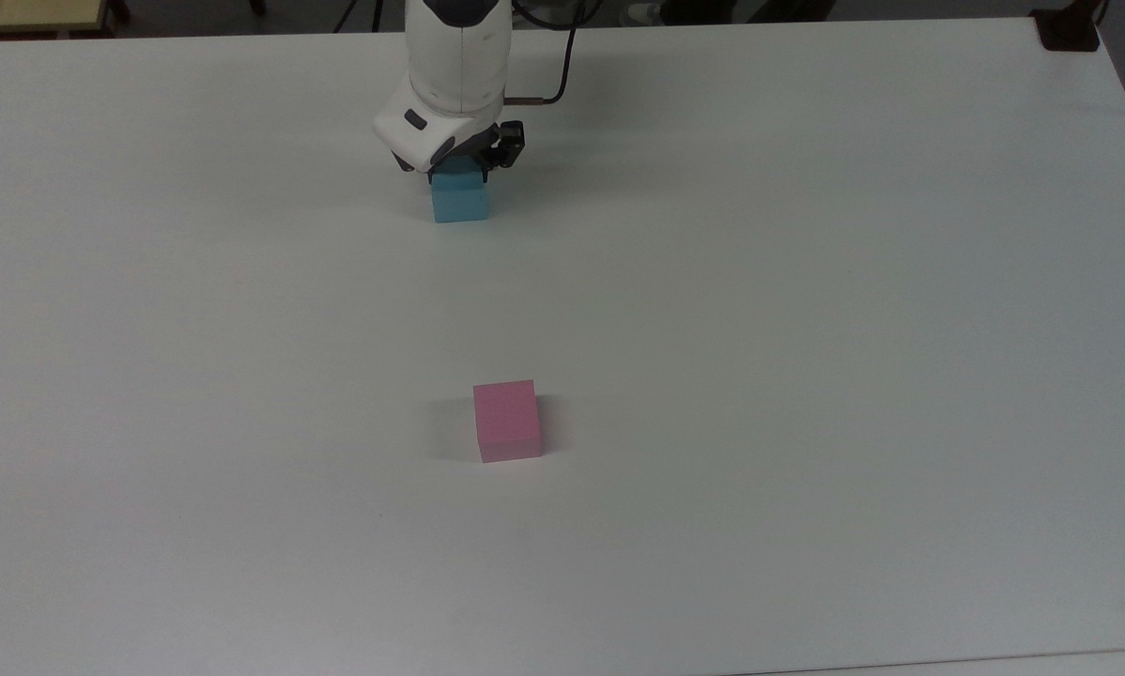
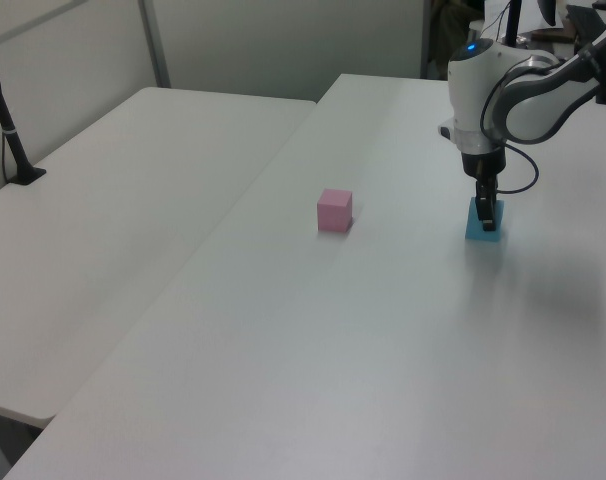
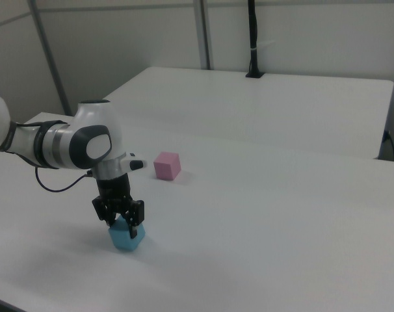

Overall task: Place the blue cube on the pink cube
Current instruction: 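Lift the light-blue cube up off the table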

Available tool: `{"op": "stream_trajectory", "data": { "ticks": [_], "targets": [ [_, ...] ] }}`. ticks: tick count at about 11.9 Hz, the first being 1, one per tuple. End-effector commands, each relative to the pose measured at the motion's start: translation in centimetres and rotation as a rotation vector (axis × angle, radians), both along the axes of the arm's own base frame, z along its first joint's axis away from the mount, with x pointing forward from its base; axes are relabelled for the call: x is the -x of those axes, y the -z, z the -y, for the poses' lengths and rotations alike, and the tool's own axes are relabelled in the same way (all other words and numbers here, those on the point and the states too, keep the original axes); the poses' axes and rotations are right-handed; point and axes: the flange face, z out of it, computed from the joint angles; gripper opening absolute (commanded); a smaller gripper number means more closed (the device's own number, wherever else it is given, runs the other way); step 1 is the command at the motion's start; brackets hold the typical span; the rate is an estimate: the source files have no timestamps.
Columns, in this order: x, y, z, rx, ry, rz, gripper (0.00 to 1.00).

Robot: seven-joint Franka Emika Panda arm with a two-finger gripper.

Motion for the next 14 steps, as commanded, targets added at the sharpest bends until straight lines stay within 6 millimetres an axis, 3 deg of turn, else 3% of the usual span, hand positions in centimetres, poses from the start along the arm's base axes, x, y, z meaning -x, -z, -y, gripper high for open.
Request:
{"op": "stream_trajectory", "data": {
  "ticks": [1,4,6,9,12,14],
  "targets": [
    [-0.1,-4.5,-0.1,0.006,-0.003,0.017,0.13],
    [-1.7,-15.4,-0.5,-0.039,0.045,0.012,0.16],
    [-2.1,-20.1,-1.0,-0.046,0.043,0.01,0.18],
    [-2.5,-21.4,-1.6,-0.088,0.025,0.009,0.2],
    [-9.0,-23.2,-1.9,-0.146,0.037,0.086,0.21],
    [-12.3,-22.1,-1.9,-0.143,0.033,0.171,0.24]
  ]
}}
